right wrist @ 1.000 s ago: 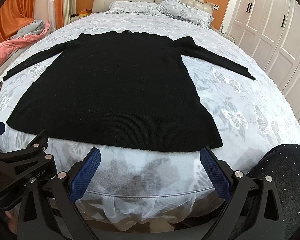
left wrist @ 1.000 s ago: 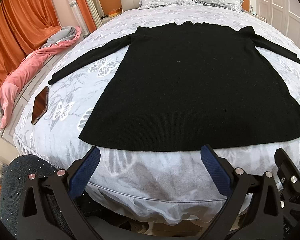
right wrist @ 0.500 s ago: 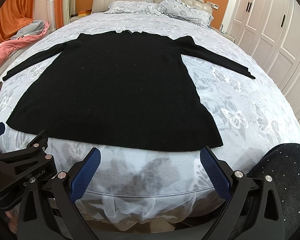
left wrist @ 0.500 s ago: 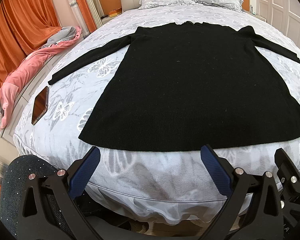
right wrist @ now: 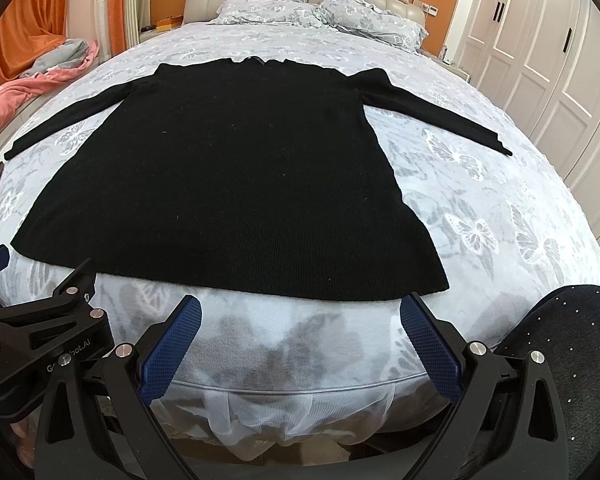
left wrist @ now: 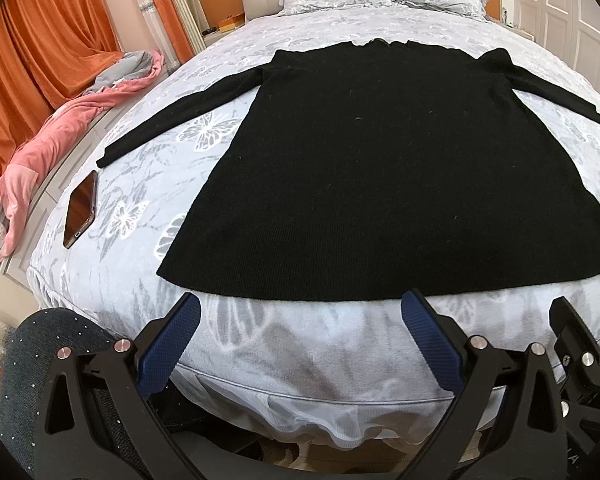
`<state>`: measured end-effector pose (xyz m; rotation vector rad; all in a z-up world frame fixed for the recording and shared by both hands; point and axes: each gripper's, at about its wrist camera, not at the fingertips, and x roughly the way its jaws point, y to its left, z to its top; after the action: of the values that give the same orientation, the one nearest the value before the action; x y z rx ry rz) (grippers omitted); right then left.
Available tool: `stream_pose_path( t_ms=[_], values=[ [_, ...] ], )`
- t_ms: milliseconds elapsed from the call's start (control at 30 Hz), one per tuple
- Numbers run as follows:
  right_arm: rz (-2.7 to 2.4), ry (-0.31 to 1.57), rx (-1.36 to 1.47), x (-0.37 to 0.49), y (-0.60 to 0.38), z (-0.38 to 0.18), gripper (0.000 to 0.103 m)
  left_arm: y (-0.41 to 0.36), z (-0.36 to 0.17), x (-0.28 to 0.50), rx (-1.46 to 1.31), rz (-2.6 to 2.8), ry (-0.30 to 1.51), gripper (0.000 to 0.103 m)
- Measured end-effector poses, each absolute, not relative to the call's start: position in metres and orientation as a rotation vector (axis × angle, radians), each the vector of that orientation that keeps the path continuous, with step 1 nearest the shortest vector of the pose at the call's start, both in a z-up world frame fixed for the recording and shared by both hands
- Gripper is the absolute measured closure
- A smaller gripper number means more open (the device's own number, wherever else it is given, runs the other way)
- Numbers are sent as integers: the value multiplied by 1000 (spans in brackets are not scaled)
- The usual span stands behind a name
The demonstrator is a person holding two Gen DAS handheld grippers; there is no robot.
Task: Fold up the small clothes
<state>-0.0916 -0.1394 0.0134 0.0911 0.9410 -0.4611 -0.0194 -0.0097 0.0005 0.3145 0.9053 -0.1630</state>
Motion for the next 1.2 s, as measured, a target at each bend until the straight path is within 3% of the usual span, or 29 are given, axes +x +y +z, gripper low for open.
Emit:
stream_pose_path(
  t_ms=[200,333,567,767,833,1033,1067,1200],
  values=[
    [-415,951,159,-84,-151,25,5,2,14,-15,249,-180,921,5],
    [-415,867,317,-73,-211,53,5,18,31,3,134,-163,929,5],
    [-653,773,481,-19,-417,67,5,9,53,65,64,-118,907,5],
    [-852,680,880,-1,-595,16,5,-22,51,121,17,-124,910,5],
    [-886,650,986,0,-633,-3,14,-32,46,132,16,-127,902,5],
    [-873,601,1059,15,-675,-31,62,-62,20,156,30,-136,950,5],
    [-855,622,1044,22,-678,-30,94,-64,18,158,30,-140,954,5],
    [-662,507,864,64,-647,36,98,-69,23,167,22,-160,934,5]
  ],
)
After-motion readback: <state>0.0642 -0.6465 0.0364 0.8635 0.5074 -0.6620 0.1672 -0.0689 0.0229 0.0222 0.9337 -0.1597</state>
